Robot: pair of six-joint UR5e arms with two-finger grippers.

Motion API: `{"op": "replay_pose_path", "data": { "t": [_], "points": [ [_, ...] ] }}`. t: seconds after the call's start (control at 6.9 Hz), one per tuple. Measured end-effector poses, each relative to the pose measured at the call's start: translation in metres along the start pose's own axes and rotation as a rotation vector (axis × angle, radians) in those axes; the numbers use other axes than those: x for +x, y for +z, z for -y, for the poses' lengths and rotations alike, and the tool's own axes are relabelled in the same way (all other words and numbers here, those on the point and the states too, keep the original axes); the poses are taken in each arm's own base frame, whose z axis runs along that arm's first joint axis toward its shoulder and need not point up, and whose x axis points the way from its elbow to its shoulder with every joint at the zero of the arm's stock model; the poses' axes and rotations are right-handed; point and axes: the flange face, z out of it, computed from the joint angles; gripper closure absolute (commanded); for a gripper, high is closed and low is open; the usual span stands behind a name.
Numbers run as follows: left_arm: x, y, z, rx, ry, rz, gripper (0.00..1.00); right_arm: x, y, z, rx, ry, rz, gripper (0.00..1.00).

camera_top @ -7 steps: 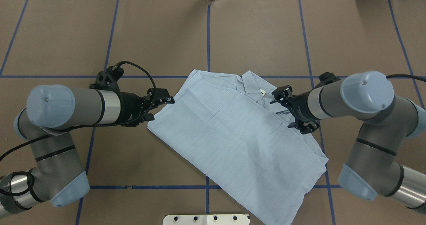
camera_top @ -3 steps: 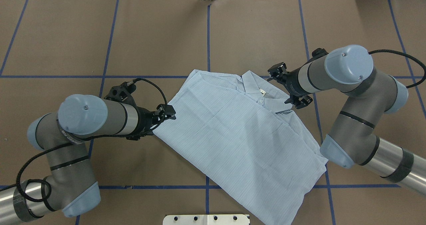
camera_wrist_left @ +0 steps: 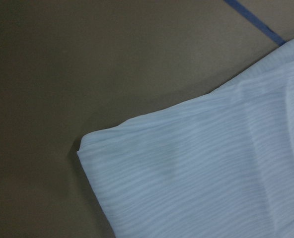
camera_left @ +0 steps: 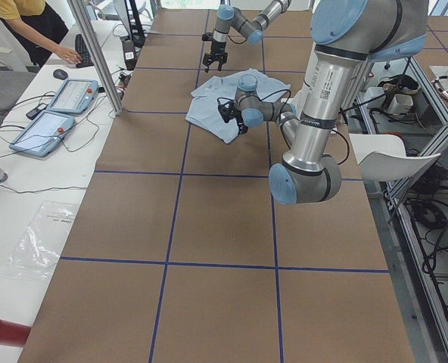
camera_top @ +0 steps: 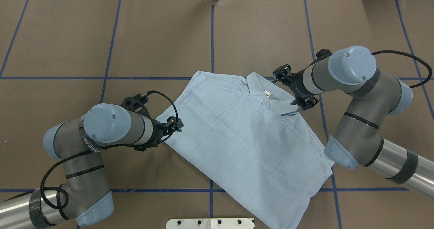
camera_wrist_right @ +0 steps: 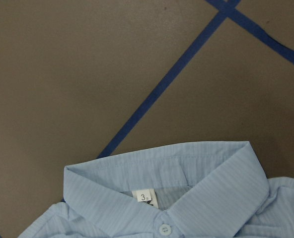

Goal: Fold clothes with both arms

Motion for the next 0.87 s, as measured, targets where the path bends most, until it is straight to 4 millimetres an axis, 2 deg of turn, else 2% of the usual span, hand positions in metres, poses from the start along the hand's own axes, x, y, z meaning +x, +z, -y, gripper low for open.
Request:
{"op": "replay_pose_path", "data": {
  "t": [0.15,0.29,0.44,0.87],
  "points": [
    [-0.001,0.006,0.001,0.009,0.002,0.009,0.15,-0.001,0.002,-0.001,0.000,-0.002,-0.001,0.00],
    [-0.001,0.010,0.002,0.019,0.003,0.014,0.33,0.000,0.004,-0.001,0.001,-0.002,-0.005,0.00],
    [-0.001,0.012,0.004,0.030,0.002,0.015,0.40,0.000,0.006,-0.002,0.000,-0.002,-0.009,0.00],
    [-0.002,0.015,0.005,0.040,-0.002,0.015,0.41,0.002,0.013,-0.003,0.002,-0.003,-0.020,0.00]
  ]
}}
